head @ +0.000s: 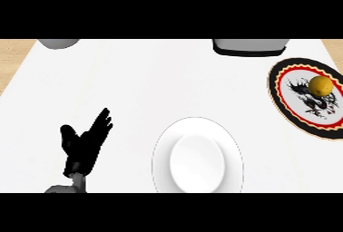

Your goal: Pick the lemon from the plate and place it in the plate

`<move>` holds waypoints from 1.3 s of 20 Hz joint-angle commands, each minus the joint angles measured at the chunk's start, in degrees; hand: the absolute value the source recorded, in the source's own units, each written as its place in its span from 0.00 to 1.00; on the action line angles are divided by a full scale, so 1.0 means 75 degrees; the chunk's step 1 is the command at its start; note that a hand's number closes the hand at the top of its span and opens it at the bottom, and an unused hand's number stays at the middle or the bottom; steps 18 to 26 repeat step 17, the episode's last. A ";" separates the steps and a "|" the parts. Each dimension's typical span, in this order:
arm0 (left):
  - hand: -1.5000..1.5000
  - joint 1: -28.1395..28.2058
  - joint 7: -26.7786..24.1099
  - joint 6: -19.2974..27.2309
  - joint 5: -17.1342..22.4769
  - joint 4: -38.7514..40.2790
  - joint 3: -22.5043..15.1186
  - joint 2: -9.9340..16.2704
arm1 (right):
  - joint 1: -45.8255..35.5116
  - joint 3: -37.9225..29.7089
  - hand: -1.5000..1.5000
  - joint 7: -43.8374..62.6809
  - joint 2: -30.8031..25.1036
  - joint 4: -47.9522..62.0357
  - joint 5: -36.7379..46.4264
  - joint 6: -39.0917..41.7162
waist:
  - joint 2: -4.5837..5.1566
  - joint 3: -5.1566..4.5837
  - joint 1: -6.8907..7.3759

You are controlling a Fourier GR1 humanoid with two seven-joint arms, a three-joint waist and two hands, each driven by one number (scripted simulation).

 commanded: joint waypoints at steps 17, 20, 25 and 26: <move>0.50 0.0079 0.0293 -0.0034 -0.0050 -0.0097 0.0197 -0.0056 | 0.1715 0.0569 0.00 -0.1727 0.0103 -0.0102 0.0767 0.0419 | -0.0064 -0.0028 -0.0122; 0.50 0.0079 0.0293 -0.0034 -0.0050 -0.0097 0.0197 -0.0056 | 0.1715 0.0569 0.00 -0.1727 0.0103 -0.0102 0.0767 0.0419 | -0.0064 -0.0028 -0.0122; 0.50 0.0079 0.0293 -0.0034 -0.0050 -0.0097 0.0197 -0.0056 | 0.1715 0.0569 0.00 -0.1727 0.0103 -0.0102 0.0767 0.0419 | -0.0064 -0.0028 -0.0122; 0.50 0.0079 0.0293 -0.0034 -0.0050 -0.0097 0.0197 -0.0056 | 0.1715 0.0569 0.00 -0.1727 0.0103 -0.0102 0.0767 0.0419 | -0.0064 -0.0028 -0.0122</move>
